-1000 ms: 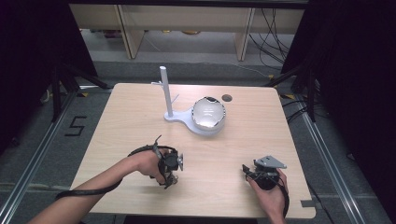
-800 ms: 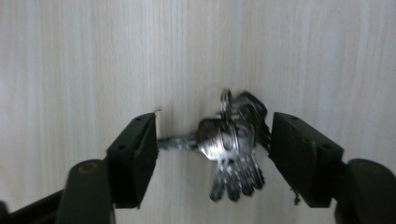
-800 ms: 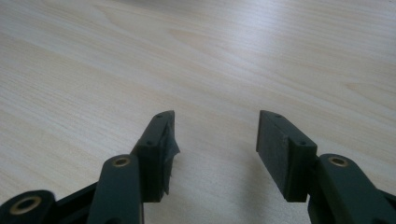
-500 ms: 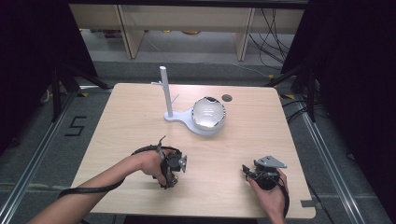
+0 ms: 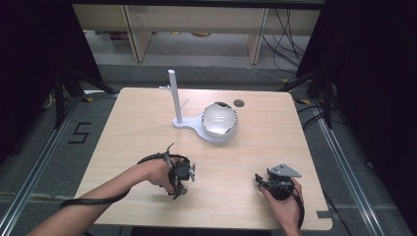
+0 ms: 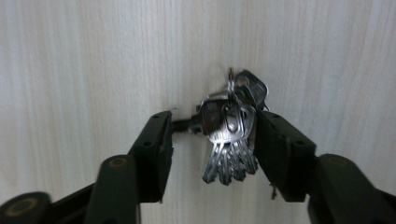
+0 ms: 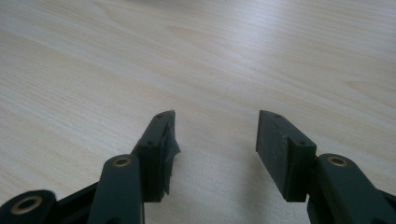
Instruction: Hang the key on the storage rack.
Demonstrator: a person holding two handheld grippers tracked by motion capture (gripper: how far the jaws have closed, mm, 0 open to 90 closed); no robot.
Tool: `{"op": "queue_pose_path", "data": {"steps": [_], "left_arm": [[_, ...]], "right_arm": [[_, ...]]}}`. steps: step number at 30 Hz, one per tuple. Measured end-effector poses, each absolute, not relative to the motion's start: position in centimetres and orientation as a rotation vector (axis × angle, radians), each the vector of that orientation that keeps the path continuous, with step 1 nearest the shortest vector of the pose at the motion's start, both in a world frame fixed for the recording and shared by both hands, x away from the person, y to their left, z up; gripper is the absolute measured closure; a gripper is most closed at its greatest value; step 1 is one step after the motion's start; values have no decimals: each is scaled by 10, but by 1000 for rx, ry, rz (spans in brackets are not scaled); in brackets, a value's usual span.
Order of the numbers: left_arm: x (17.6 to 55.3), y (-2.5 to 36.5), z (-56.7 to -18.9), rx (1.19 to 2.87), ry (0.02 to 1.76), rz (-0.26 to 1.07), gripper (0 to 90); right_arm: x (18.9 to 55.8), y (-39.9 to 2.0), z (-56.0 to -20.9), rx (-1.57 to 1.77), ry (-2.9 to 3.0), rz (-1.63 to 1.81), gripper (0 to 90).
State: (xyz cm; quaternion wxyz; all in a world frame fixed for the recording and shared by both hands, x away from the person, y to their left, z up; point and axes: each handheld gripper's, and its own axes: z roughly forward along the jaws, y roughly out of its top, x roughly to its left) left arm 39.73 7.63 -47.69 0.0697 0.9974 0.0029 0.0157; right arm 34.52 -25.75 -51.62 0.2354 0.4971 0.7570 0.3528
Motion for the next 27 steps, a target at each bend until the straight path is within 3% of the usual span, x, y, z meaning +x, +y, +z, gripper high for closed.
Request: {"op": "queue_pose_path", "data": {"steps": [2, 5, 14, 19, 23, 27], "left_arm": [[399, 74, -477, 2978, -65, 31, 363], [400, 72, -478, 2970, -99, 8, 335], [403, 70, -482, 2988, -178, -67, 322], [403, 71, -480, 3020, -90, -83, 435], [404, 73, -479, 3036, 0, -72, 580], [400, 76, -479, 3032, 51, -75, 651]], "right_arm": [[345, -258, -516, 1360, 2077, 966, 483], [346, -258, -516, 1365, 2073, 967, 483], [346, -258, -517, 1365, 2088, 980, 483], [346, -258, -517, 1367, 2089, 980, 483], [346, -258, -517, 1368, 2088, 979, 484], [346, -259, -517, 1370, 2090, 983, 484]]}}
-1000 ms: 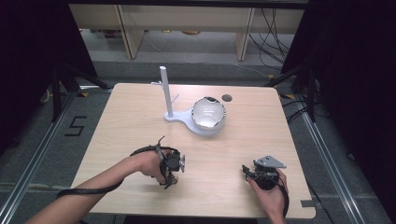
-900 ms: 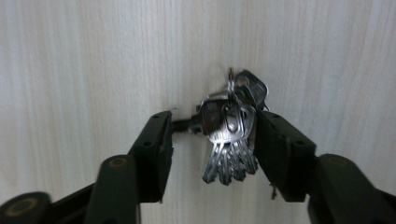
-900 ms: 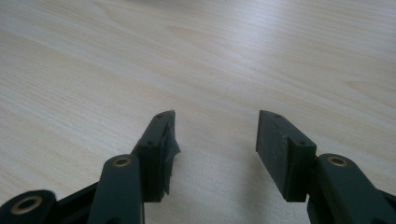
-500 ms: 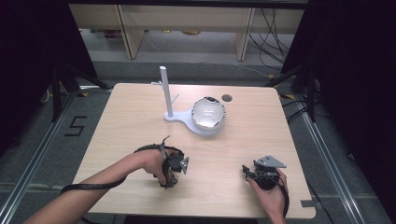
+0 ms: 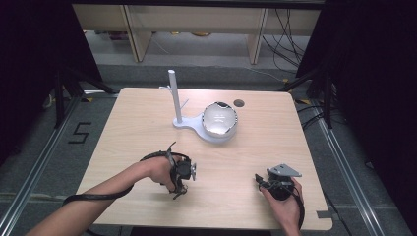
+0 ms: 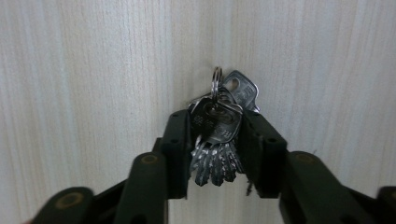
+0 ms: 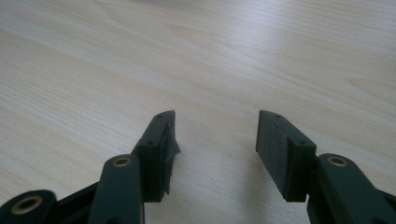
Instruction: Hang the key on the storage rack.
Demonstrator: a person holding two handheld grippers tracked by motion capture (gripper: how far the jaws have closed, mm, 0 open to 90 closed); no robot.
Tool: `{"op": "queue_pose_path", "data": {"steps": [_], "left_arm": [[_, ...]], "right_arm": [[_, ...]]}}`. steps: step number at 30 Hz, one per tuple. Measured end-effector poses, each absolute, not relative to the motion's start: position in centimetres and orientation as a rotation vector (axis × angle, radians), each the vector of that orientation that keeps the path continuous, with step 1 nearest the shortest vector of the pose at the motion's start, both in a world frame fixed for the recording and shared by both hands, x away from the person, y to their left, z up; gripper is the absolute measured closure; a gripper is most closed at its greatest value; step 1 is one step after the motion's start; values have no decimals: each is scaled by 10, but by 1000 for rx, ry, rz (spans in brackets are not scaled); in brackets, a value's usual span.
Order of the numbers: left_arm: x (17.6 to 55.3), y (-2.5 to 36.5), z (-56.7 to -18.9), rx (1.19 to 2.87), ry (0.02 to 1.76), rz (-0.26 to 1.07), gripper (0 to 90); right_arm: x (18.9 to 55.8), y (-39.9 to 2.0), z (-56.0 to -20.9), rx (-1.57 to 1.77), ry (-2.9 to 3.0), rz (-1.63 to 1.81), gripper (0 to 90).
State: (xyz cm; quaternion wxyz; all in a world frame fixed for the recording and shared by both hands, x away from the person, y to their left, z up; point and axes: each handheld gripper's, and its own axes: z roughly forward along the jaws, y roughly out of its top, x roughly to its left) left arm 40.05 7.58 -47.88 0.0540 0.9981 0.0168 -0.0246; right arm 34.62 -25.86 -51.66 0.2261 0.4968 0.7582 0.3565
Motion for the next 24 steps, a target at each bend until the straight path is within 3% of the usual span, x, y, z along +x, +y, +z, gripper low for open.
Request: {"op": "queue_pose_path", "data": {"steps": [5, 10, 14, 17, 24], "left_arm": [[396, 79, -479, 3043, 91, -71, 632], [391, 82, -480, 3016, 70, -67, 534], [391, 84, -479, 3019, 21, -43, 559], [391, 85, -479, 3018, 1, -29, 659], [386, 86, -479, 3011, 30, 1, 676]], "right_arm": [[346, -258, -517, 1368, 2093, 981, 484], [346, -258, -517, 1370, 2095, 981, 483], [346, -258, -517, 1362, 2083, 963, 483], [346, -259, -517, 1347, 2090, 957, 483], [345, -258, -517, 1367, 2090, 963, 482]]}}
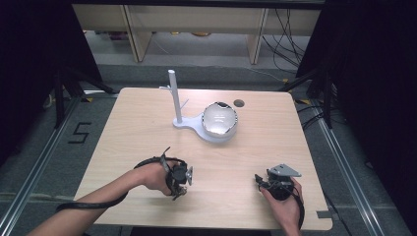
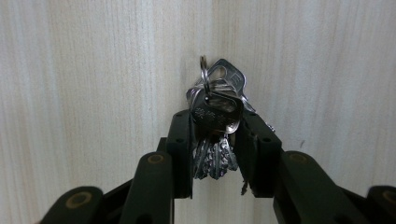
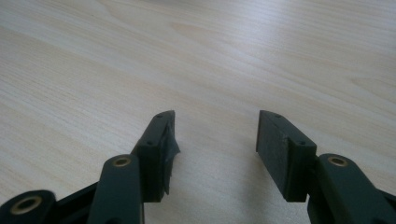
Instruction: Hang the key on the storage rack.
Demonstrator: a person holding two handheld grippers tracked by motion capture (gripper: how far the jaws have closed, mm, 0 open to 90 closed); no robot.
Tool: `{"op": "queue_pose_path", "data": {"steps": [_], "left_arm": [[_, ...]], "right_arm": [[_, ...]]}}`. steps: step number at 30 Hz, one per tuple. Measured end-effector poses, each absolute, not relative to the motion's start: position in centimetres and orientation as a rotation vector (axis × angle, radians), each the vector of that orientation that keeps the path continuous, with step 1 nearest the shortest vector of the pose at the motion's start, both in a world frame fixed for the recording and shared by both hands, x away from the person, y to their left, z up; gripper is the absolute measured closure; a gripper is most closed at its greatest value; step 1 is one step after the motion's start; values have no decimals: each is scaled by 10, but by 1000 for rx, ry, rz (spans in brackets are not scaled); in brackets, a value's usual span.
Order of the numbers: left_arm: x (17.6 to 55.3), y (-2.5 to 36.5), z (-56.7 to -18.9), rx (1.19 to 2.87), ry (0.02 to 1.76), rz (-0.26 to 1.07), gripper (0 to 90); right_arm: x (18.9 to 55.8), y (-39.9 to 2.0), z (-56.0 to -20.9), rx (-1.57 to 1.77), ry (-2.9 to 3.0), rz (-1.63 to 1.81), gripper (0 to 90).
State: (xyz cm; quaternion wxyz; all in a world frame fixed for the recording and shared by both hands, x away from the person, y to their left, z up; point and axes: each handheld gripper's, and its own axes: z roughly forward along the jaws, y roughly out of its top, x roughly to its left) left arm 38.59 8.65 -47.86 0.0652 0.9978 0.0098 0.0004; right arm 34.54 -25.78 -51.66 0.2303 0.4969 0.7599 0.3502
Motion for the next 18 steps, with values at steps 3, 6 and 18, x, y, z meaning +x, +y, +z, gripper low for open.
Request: {"op": "queue_pose_path", "data": {"steps": [3, 6, 18], "left_arm": [[385, 88, -479, 2990, 79, -10, 677], [387, 90, -479, 2995, 81, -6, 678], [388, 92, -472, 2980, 104, 14, 680]], "right_arm": [[345, -258, -516, 1374, 2091, 965, 482], [346, -259, -517, 1346, 2091, 956, 482], [347, -258, -518, 1356, 2096, 979, 480]]}}
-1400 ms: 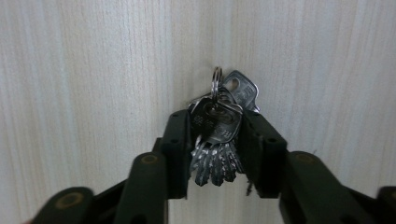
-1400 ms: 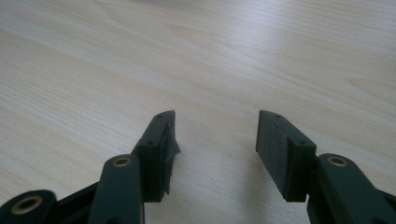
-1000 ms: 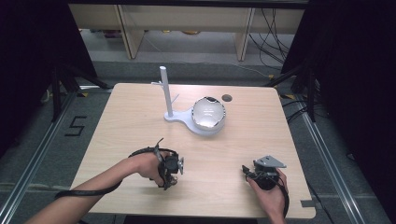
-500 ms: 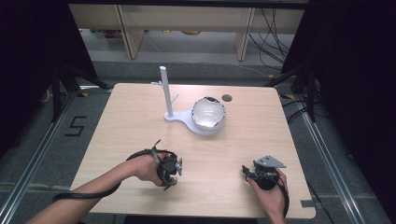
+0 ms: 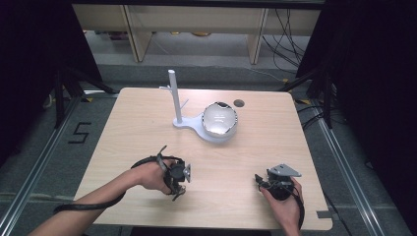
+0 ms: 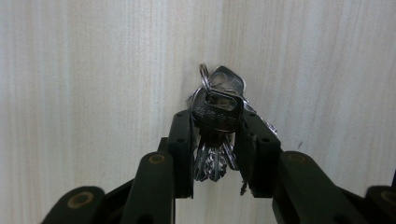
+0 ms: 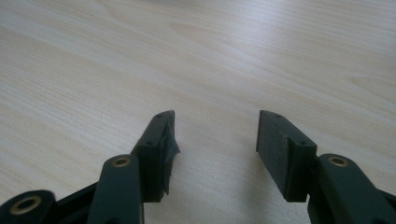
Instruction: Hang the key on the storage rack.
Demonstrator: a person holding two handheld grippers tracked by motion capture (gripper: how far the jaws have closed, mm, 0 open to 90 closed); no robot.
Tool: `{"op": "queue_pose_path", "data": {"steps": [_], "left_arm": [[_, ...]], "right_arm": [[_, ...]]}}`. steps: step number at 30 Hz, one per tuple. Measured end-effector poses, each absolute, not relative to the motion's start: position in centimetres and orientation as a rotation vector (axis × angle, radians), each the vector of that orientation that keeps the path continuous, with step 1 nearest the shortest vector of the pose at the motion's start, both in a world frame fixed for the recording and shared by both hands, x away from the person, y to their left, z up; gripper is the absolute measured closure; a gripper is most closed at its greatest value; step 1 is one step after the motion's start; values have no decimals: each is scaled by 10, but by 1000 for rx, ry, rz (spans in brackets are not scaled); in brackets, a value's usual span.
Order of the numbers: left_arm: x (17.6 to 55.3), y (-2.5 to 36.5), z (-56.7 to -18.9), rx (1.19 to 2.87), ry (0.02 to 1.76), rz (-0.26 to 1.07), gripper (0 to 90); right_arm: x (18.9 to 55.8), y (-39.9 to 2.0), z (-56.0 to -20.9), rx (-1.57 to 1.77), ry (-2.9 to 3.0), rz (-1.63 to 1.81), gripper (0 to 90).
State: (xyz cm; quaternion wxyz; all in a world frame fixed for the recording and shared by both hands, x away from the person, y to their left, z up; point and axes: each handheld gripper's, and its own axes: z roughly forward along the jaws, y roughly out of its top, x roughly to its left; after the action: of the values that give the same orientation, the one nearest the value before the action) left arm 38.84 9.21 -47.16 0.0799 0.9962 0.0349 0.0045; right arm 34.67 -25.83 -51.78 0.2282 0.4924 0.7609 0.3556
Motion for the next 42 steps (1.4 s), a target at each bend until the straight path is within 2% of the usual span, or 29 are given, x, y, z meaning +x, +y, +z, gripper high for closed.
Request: {"op": "queue_pose_path", "data": {"steps": [8, 10, 21, 42], "left_arm": [[392, 98, -459, 2954, 126, 46, 681], [394, 100, -454, 2952, 131, 59, 681], [409, 111, -423, 2903, 180, 176, 682], [449, 140, -382, 2803, 360, 319, 682]], "right_arm": [[343, -254, -517, 1438, 2071, 985, 479], [346, -258, -517, 1358, 2084, 956, 479], [344, -256, -516, 1412, 2070, 963, 478], [345, -258, -516, 1376, 2074, 960, 479]]}}
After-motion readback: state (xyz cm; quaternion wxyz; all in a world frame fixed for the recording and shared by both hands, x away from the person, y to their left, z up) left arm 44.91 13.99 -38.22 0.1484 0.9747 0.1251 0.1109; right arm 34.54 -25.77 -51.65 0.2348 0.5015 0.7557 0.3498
